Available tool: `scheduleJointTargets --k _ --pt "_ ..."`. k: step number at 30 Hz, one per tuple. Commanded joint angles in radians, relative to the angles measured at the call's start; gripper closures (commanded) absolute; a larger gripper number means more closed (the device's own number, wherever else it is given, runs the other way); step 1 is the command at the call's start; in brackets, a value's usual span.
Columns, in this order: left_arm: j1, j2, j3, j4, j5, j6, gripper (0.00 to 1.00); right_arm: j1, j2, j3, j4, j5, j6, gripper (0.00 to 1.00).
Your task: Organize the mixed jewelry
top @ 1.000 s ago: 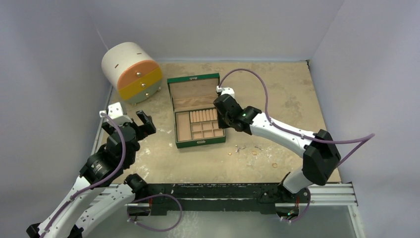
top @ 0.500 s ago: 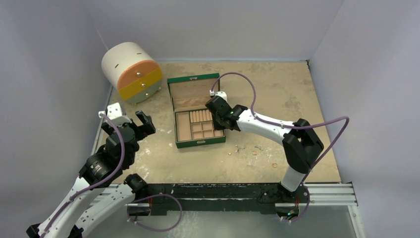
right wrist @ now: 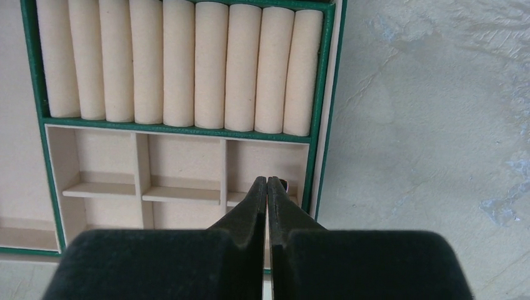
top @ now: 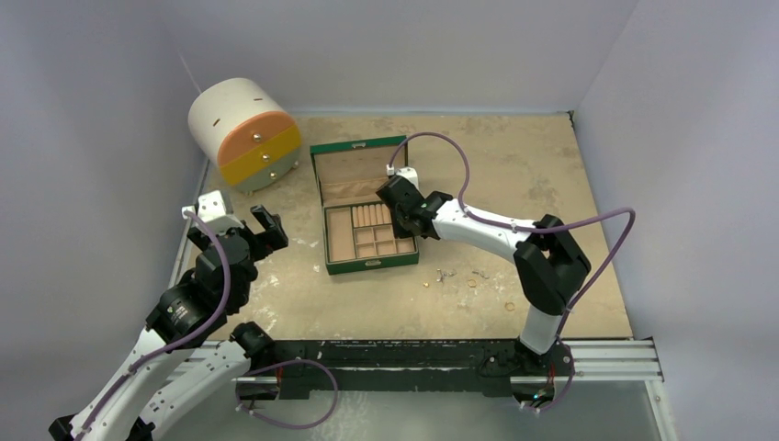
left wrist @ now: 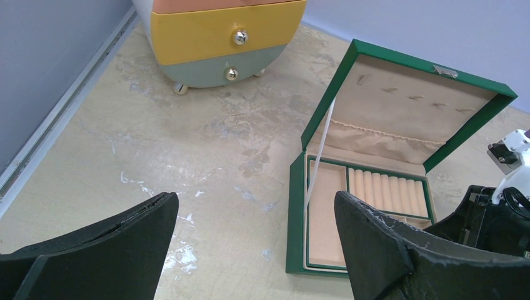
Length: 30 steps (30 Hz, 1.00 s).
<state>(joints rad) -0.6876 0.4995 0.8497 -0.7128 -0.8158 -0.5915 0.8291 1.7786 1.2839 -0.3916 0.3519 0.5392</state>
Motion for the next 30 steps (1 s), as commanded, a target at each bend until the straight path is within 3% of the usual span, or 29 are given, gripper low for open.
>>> scheduleJointTargets --k 1,10,19,30 --pt "0.003 -0.007 0.005 0.035 -0.016 -0.002 0.04 -0.007 -0.006 0.035 -0.008 0.052 0.021 0.98" --pt "0.003 -0.006 0.004 0.035 -0.015 -0.002 0.04 -0.007 -0.017 0.025 -0.017 0.055 0.035 0.84" --pt "0.003 -0.001 0.005 0.035 -0.014 -0.002 0.04 -0.007 -0.102 -0.022 -0.025 0.034 0.057 0.82" --pt "0.003 0.009 0.005 0.036 -0.012 -0.002 0.04 -0.007 -0.336 -0.235 -0.026 0.002 0.134 0.81"
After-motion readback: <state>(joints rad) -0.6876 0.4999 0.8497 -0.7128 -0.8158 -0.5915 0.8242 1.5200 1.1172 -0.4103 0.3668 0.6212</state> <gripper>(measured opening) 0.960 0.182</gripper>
